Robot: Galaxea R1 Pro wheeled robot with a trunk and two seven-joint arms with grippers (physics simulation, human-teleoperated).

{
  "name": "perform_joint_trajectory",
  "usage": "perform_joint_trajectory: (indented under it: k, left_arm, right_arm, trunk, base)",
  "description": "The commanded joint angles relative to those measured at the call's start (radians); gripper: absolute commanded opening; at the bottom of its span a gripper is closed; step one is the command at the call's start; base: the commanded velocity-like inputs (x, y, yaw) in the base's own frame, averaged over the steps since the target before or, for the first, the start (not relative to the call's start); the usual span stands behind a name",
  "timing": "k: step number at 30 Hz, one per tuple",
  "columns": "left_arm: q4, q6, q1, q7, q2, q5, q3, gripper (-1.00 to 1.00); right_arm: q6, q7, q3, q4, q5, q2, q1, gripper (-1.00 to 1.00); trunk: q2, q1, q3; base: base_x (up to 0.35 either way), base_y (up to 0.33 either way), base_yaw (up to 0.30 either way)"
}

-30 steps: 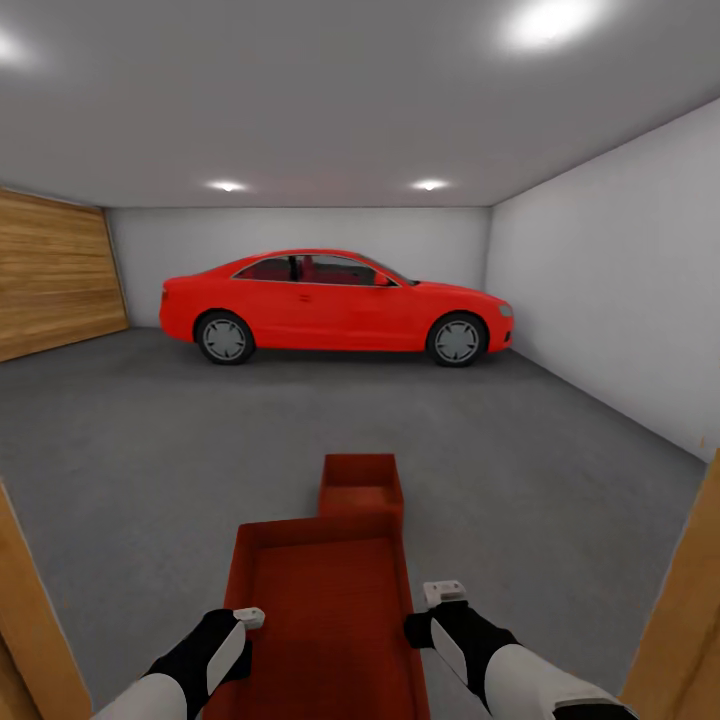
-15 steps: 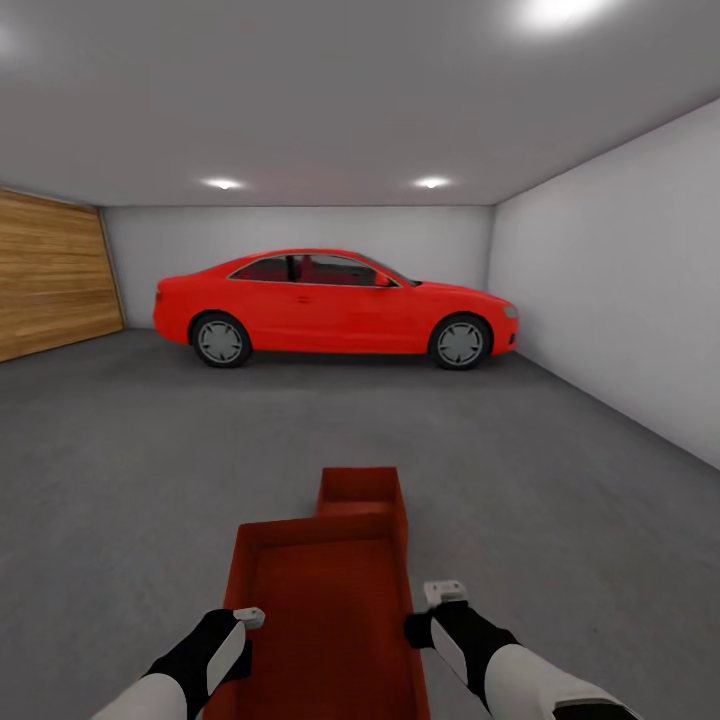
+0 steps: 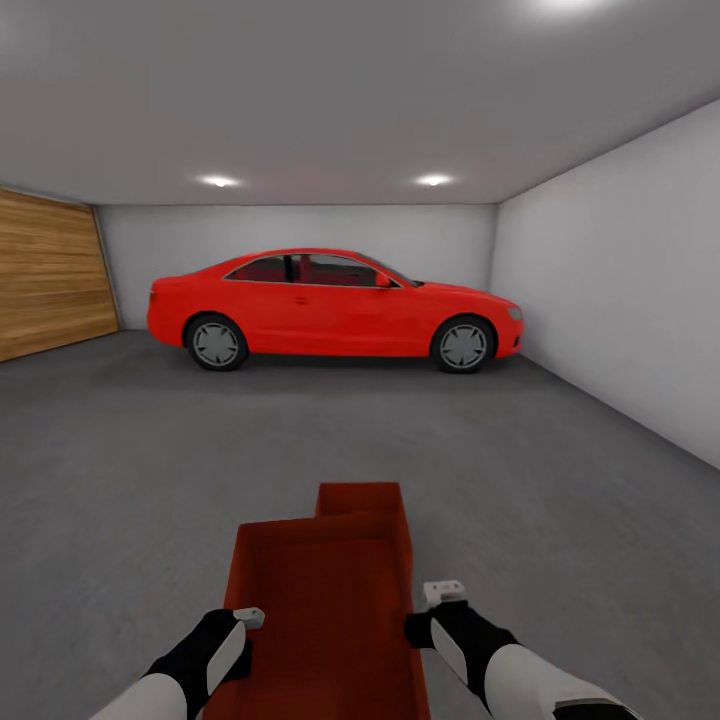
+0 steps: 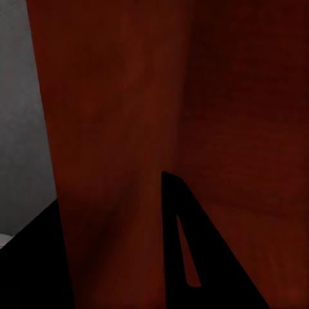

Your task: Move the two storage containers from the living room to the garage. In the garage, place one container on the floor and stack the other container on top of it (either order is fine).

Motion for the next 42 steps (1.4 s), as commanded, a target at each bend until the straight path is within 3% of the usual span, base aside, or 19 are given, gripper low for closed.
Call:
perform_joint_trajectory:
  k: [1,10,25,33,34,42]
  left_arm:
    - [-0.002,0.006,0.0,0.009,0.0,-0.001,-0.005,-1.0]
    - [-0.002,0.006,0.0,0.009,0.0,-0.001,-0.005,-1.0]
    - [-0.002,0.006,0.0,0.009,0.0,-0.001,-0.005,-1.0]
    - [-0.002,0.006,0.0,0.009,0.0,-0.001,-0.005,-1.0]
    - [0.004,-0.003,0.006,0.002,-0.004,0.017,-0.009,-1.0]
    - [-0.016,-0.015,0.039,-0.008,-0.004,0.037,-0.006,-1.0]
  right_arm:
    - [0.007,-0.005,0.003,-0.002,0.012,0.0,0.0,-1.0]
    - [0.007,-0.004,0.003,-0.002,0.012,0.001,0.0,-1.0]
    - [0.007,-0.004,0.003,-0.002,0.012,0.0,-0.001,-1.0]
    - [0.007,-0.004,0.003,-0.002,0.013,0.002,0.0,-1.0]
    - [0.001,0.004,0.006,0.004,0.003,-0.001,-0.005,-1.0]
    - [-0.008,0.006,0.006,-0.005,-0.021,-0.002,-0.008,-1.0]
  trunk:
    - [-0.001,0.0,-0.001]
    - [-0.001,0.0,-0.001]
    - [-0.001,0.0,0.004]
    - [-0.001,0.0,0.004]
    - [-0.001,0.0,0.004]
    - [-0.001,0.0,0.004]
  base:
    - [0.341,0.0,0.0]
    - [0.341,0.0,-0.007]
    - [0.341,0.0,-0.238]
    - [0.341,0.0,-0.032]
    - [0.0,0.0,0.0]
    - [0.0,0.0,0.0]
